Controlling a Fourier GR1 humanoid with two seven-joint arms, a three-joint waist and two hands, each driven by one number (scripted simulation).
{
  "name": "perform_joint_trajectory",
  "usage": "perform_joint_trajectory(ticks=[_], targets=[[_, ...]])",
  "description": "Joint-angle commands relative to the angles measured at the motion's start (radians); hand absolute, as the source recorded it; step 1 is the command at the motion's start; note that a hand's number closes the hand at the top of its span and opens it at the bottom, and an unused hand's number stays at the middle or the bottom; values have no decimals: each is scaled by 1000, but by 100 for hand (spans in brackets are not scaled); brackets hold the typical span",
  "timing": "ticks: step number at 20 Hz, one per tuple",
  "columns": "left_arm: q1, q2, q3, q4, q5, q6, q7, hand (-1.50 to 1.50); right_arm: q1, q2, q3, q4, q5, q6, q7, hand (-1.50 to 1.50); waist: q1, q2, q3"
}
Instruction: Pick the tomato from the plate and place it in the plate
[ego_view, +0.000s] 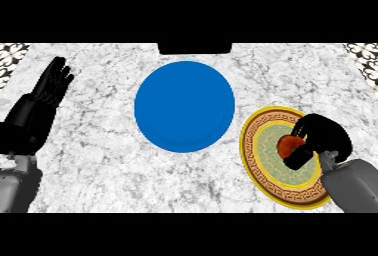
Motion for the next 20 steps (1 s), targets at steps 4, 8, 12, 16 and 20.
perform_joint_trajectory(ticks=[4, 8, 12, 16, 20], targets=[[42, 25, 53, -3, -2, 24, 6, 0, 347, 25, 15, -187, 200, -256, 282, 150, -98, -22, 2], [54, 14, 34, -30, 0, 14, 10, 0, 461, 34, 79, -381, 418, -308, 399, 150, -60, -12, 0], [35, 12, 40, 13, 9, -4, -10, 0, 592, 64, 131, -630, 571, -297, 427, 150, -63, -5, 0], [33, -2, 20, -18, -2, 6, 15, 0, 609, 134, 197, -823, 755, -282, 414, 150, -21, 0, 2], [6, 7, 19, -1, 0, -27, -16, 0, 543, 265, 354, -913, 943, -231, 381, 150, 4, 7, 2]])
